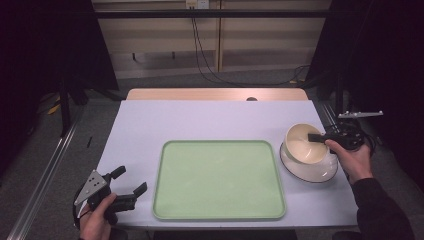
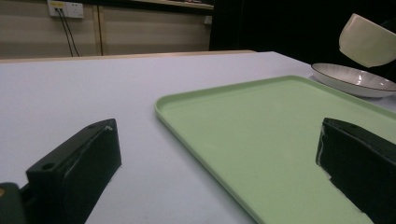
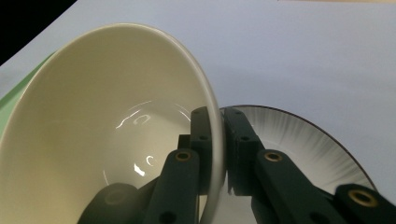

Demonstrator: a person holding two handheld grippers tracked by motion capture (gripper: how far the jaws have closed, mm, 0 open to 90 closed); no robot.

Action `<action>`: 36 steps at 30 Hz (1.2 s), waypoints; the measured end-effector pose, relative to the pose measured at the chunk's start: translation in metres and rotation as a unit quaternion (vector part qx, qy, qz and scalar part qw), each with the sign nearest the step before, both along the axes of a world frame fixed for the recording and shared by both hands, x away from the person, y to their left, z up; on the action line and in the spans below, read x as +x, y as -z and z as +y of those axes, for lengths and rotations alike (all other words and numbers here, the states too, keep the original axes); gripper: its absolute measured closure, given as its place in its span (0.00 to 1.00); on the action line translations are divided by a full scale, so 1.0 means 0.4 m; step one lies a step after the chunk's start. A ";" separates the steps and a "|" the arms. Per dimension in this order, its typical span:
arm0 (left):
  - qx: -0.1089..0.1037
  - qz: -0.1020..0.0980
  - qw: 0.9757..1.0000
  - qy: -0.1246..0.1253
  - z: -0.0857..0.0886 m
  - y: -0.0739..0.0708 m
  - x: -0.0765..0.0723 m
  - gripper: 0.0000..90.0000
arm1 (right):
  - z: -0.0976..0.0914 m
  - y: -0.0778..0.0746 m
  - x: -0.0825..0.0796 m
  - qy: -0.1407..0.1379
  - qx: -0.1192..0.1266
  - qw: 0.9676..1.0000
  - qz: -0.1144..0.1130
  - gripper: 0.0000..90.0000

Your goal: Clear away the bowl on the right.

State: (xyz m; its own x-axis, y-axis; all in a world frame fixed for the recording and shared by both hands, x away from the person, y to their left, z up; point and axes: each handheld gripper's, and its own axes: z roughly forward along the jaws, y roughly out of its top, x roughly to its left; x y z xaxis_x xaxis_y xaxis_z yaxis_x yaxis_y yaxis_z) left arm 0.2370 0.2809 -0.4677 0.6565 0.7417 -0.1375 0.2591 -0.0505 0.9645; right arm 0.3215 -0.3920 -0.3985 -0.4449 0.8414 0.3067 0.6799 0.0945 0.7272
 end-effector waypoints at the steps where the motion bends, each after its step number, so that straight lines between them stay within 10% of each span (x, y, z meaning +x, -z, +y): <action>1: 0.000 0.000 1.000 0.000 0.000 0.000 0.000 0.00 | 0.000 0.000 0.000 0.000 0.000 1.000 0.000 0.93; 36: 0.000 -0.001 1.000 0.000 0.001 0.000 0.000 0.00 | 0.129 -0.039 0.080 -0.049 -0.001 0.999 0.005 0.93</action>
State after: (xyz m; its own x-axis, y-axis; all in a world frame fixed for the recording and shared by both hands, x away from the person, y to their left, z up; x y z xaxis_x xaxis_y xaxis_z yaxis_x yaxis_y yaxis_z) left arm 0.2370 0.2813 -0.4677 0.6571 0.7412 -0.1370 0.2573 -0.0497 0.9651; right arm 0.3534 -0.3404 -0.3828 -0.5219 0.7945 0.3103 0.6744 0.1616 0.7204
